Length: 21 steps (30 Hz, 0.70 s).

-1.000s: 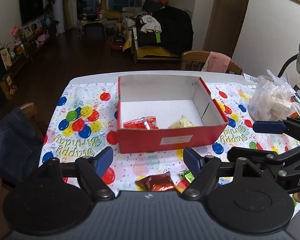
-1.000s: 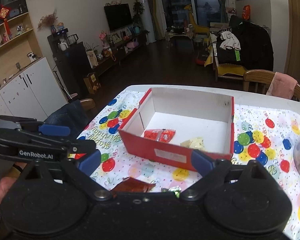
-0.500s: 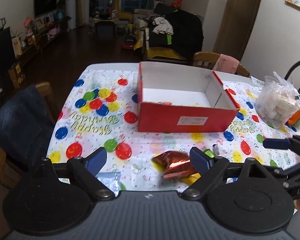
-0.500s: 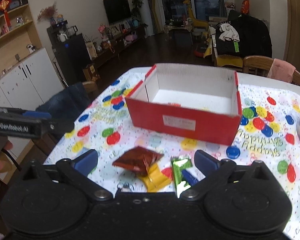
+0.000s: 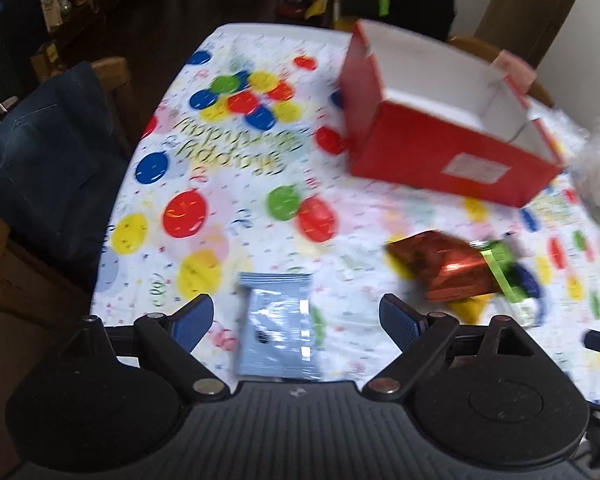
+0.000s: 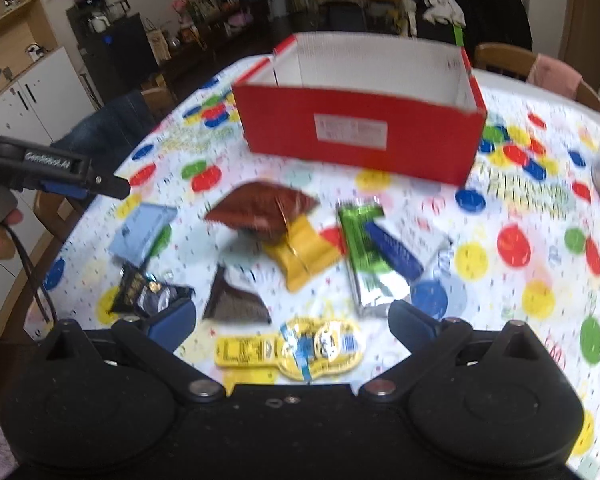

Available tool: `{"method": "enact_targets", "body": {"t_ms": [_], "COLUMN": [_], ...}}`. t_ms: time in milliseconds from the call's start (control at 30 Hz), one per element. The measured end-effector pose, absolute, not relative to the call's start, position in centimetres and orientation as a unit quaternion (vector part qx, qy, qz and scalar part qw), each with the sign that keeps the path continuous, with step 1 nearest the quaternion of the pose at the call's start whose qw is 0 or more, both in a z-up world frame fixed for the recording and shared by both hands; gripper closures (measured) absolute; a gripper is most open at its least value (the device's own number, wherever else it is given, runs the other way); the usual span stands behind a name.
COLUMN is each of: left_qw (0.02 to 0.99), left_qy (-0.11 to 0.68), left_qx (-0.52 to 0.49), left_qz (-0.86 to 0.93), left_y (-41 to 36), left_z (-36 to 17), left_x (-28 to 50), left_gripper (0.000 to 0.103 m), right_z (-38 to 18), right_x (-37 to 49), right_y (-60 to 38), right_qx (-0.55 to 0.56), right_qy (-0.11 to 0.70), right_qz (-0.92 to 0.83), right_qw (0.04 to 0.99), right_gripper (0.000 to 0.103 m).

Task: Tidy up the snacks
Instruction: 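Lower left tool onto light blue packet while right tool lowers onto Minion snack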

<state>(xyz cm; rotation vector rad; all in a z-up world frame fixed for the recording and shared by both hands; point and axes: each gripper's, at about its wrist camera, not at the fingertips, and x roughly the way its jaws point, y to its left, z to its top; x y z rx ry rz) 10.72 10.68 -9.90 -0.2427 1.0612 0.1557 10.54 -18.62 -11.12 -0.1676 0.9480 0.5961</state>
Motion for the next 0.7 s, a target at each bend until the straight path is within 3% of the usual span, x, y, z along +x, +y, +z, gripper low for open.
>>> {"method": "enact_targets", "body": {"t_ms": [300,700], "left_qw": [0.832,0.812], "left_qy": [0.547,0.574], "left_qx": [-0.067,-0.048], "left_qz": [0.073,0.091], "left_y": [9.7,9.7], "left_z": [-13.4,-15.6], "left_x": [13.0,15.3], "left_gripper": [0.013,0.013], "right_z": [-15.0,-17.2], "right_x": [10.2,12.5], "right_y": [-17.9,-16.8], "right_qx": [-0.103,-0.026], "right_qy": [0.486,0.555], "right_qz": [0.263,0.147], "right_qw": [0.827,0.818], "right_gripper": [0.002,0.005]}}
